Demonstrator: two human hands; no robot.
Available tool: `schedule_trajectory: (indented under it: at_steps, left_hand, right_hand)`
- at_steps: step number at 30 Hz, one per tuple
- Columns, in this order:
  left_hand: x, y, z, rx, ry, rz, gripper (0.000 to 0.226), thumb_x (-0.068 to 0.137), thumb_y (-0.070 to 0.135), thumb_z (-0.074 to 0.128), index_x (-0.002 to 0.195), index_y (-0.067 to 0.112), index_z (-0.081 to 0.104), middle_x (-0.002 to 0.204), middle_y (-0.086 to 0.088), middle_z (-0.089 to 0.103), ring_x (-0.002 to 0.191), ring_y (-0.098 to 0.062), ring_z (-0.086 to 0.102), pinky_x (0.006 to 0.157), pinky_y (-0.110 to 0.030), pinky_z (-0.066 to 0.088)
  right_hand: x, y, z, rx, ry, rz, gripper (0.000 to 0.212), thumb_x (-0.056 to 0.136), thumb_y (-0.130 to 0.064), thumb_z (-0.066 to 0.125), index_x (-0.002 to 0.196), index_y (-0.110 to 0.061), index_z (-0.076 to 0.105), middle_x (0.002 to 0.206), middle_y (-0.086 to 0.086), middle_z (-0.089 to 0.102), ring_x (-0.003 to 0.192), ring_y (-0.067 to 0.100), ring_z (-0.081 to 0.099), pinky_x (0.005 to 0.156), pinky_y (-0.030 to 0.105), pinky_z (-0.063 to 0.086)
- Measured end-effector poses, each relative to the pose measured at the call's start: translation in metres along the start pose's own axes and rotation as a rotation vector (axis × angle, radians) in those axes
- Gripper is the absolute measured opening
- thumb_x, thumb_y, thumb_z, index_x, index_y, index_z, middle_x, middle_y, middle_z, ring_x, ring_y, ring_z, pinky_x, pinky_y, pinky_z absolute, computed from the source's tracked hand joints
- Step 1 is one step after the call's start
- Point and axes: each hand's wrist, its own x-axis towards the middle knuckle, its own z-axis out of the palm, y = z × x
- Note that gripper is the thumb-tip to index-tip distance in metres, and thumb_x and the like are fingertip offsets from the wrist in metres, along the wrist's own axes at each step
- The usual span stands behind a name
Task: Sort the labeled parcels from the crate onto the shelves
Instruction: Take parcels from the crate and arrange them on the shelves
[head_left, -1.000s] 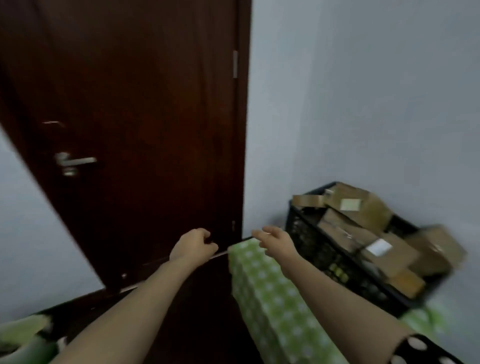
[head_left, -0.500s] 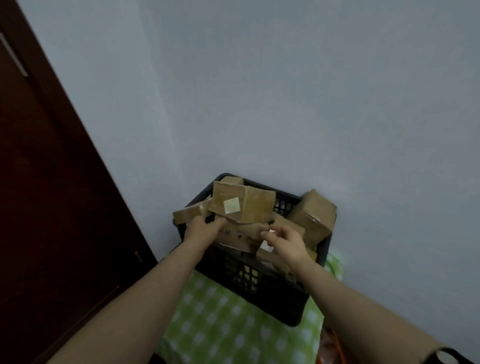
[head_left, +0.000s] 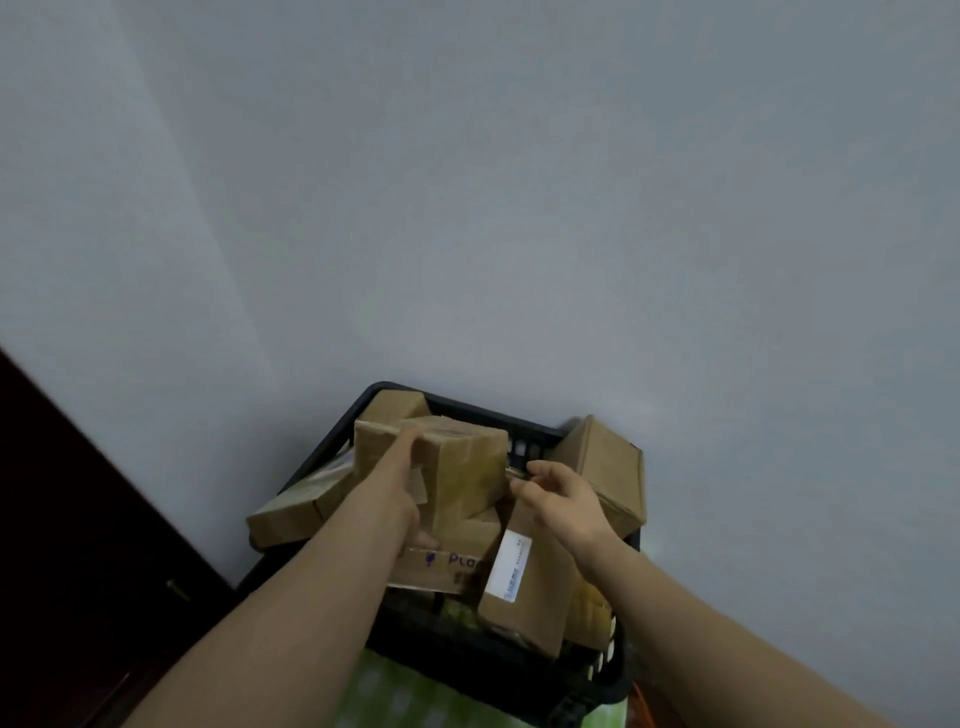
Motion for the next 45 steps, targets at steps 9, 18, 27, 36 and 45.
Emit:
schedule_trajectory:
  at_steps: [9, 18, 27, 36, 45]
  left_hand:
    - [-0.053, -0.03, -0.017, 0.04, -0.029, 0.305, 0.09, 0.06, 0.032, 0.084, 0.135, 0.009, 0.04, 0.119, -0.013, 0.058, 0.105, -0.033, 0.058, 0.083, -0.048, 0.054]
    - [-0.16, -0.102, -0.082, 1.126, 0.536, 1.061, 0.119, 0.052, 0.041, 0.081, 0.146, 0.019, 0.012, 0.141, 0.0, 0.025, 0.134, -0.019, 0.023, 0.113, -0.053, 0.022]
    - [-0.245, -0.153, -0.172, 1.712, 0.82, 1.429, 0.112, 0.052, 0.025, 0.082, 0.144, 0.03, 0.017, 0.148, -0.025, 0.013, 0.138, -0.042, 0.013, 0.105, -0.055, 0.033]
    - [-0.336, -0.198, -0.228, 0.059, 0.797, 0.844, 0.076, 0.086, 0.055, 0.054, 0.149, 0.023, 0.026, 0.153, -0.007, 0.027, 0.14, -0.025, 0.025, 0.11, -0.043, 0.024]
    - [-0.37, -0.245, -0.271, -0.304, 0.421, 0.636, 0.089, 0.062, 0.055, 0.077, 0.135, 0.018, 0.043, 0.138, -0.013, 0.044, 0.132, -0.03, 0.038, 0.097, -0.057, 0.039]
  right_hand:
    - [0.012, -0.008, -0.027, 0.233, -0.045, 0.068, 0.042, 0.088, -0.036, 0.064, 0.122, -0.012, 0.054, 0.108, 0.005, 0.063, 0.1, 0.023, 0.063, 0.087, 0.038, 0.052]
    - [-0.057, -0.057, 0.002, 0.41, -0.566, 0.203, 0.056, 0.078, -0.059, 0.062, 0.101, -0.008, 0.066, 0.074, 0.012, 0.066, 0.061, 0.02, 0.065, 0.048, 0.029, 0.05]
    - [-0.15, -0.073, 0.069, 0.211, -0.931, 0.242, 0.063, 0.062, -0.046, 0.081, 0.116, -0.019, 0.061, 0.106, 0.008, 0.069, 0.1, 0.027, 0.064, 0.086, 0.046, 0.053]
    - [-0.235, -0.07, 0.117, 0.25, -1.021, -0.012, 0.068, 0.062, -0.016, 0.083, 0.122, -0.018, 0.051, 0.109, 0.009, 0.069, 0.099, 0.027, 0.065, 0.079, 0.05, 0.055]
    - [-0.301, -0.064, 0.158, 0.39, -1.169, -0.031, 0.124, 0.05, -0.008, 0.084, 0.146, -0.035, 0.009, 0.117, 0.008, 0.063, 0.102, 0.03, 0.064, 0.078, 0.057, 0.054]
